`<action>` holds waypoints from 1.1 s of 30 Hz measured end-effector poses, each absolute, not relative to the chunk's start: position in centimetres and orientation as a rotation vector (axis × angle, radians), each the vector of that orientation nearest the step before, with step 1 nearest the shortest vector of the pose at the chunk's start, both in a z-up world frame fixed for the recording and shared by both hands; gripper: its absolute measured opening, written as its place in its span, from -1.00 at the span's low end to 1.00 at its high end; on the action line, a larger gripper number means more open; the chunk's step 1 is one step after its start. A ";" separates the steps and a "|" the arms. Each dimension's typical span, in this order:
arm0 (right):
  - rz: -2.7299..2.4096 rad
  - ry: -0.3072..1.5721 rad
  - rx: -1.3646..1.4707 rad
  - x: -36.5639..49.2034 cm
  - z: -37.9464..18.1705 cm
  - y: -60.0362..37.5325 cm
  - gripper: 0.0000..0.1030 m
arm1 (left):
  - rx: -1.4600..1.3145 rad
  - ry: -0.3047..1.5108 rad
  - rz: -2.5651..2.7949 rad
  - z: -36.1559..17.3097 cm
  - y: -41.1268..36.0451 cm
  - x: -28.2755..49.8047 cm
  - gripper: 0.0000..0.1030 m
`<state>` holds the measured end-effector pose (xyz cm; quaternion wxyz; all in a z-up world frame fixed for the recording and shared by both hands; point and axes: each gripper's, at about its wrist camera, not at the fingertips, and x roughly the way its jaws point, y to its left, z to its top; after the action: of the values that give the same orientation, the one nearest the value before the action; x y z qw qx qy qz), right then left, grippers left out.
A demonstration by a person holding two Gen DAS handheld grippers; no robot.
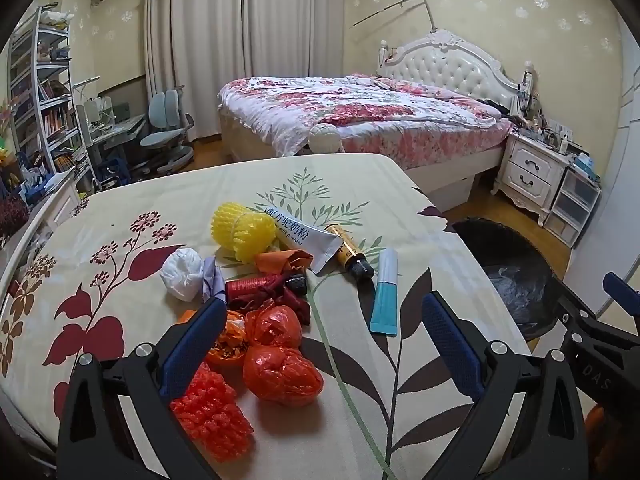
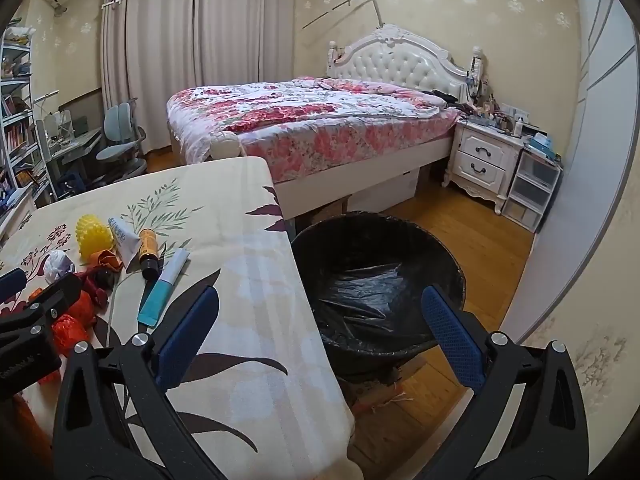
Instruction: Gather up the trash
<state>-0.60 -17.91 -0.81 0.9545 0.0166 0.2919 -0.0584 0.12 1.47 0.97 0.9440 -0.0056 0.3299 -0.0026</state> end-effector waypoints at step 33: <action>-0.147 0.604 0.038 -0.8 -1.3 -19.0 0.92 | 0.021 0.673 0.005 0.6 -0.8 -0.4 0.88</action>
<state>-0.78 -18.96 -1.25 0.9519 0.0187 0.2973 -0.0724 -0.36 -0.78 0.57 0.9438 0.0105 0.3303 0.0026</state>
